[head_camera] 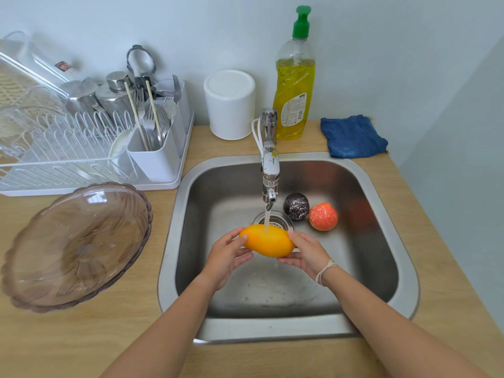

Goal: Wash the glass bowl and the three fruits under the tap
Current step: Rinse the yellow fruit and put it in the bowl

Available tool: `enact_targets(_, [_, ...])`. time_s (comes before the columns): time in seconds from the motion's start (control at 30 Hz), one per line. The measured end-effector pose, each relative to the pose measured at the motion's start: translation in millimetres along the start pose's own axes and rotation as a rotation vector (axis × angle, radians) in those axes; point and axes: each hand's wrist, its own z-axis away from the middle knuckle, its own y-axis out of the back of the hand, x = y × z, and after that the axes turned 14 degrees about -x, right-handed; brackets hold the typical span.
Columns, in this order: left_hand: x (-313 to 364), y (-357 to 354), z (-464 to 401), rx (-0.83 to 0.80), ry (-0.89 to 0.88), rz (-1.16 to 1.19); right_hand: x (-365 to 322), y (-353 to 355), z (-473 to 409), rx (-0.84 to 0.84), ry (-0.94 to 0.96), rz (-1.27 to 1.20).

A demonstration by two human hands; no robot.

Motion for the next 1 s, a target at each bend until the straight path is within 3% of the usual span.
enact_targets(0.17, [3,4,-2,0.082,-0.075,0.089,3,-2,1,-0.137,-0.074,0.015])
enact_targets(0.4, [2,-2,2,-0.040,-0.107,-0.042,5,0,3,-0.249,-0.175,0.139])
enact_targets(0.57, [3,-3,5,-0.095,-0.066,-0.116,1,-1,2,-0.154,-0.072,0.111])
enact_targets(1.0, [7,-4,5,-0.082,-0.043,0.125,-6,5,2,0.093,0.211,0.012])
